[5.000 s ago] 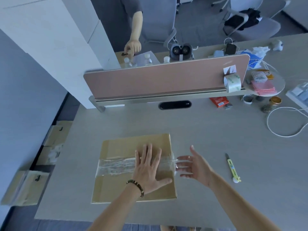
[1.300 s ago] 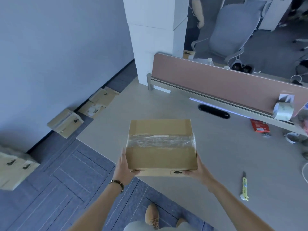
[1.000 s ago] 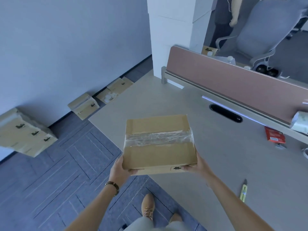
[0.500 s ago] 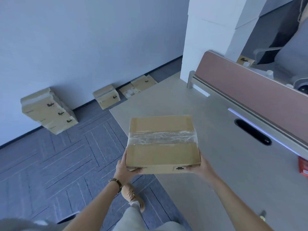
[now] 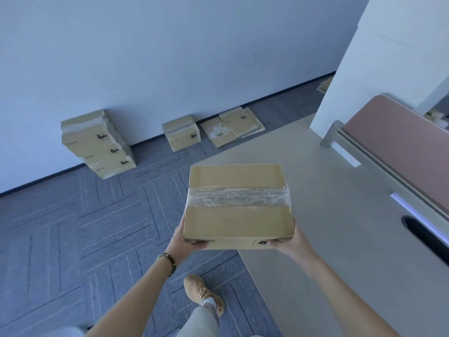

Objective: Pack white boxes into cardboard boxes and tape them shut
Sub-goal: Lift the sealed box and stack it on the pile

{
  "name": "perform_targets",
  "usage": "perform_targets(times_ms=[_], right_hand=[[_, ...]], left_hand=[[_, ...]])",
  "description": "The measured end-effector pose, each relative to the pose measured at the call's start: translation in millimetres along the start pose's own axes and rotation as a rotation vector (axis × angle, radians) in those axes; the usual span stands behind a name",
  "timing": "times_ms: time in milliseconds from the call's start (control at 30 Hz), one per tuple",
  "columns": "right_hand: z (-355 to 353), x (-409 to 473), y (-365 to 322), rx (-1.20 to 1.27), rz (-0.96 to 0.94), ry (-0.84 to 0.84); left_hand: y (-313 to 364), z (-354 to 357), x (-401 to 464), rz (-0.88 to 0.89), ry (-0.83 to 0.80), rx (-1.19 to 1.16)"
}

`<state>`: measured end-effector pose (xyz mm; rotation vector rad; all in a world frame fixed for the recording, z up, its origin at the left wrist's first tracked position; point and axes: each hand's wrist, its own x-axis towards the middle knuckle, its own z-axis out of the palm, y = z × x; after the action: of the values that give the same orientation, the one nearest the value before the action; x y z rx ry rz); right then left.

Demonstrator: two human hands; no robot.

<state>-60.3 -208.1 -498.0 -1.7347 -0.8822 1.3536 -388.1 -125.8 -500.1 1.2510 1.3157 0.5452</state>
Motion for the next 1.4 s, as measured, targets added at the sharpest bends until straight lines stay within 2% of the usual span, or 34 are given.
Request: perform_targets(times_ms=[267, 467, 933, 1100, 1400], right_hand=[[82.9, 98.6, -67.7, -0.029, 0.055, -0.061], [162.9, 150.5, -120.3, -0.088, 0.044, -0.172], [374.6, 313.2, -240.9, -0.205, -0.011, -0.422], [455.3, 396.1, -291.0, -0.197, -0.031, -0.523], [584.7, 547.5, -394.1, -0.184, 0.006, -0.593]], left_hand=[[5.2, -95.0, 67.8, -0.038, 0.067, -0.173], [9.2, -189.1, 99.4, -0.038, 0.102, -0.285], [-4.1, -403.6, 166.0, -0.086, 0.343, -0.337], [-2.8, -484.3, 223.5, -0.101, 0.427, -0.35], [35.6, -648.6, 356.1, -0.213, 0.478, -0.363]])
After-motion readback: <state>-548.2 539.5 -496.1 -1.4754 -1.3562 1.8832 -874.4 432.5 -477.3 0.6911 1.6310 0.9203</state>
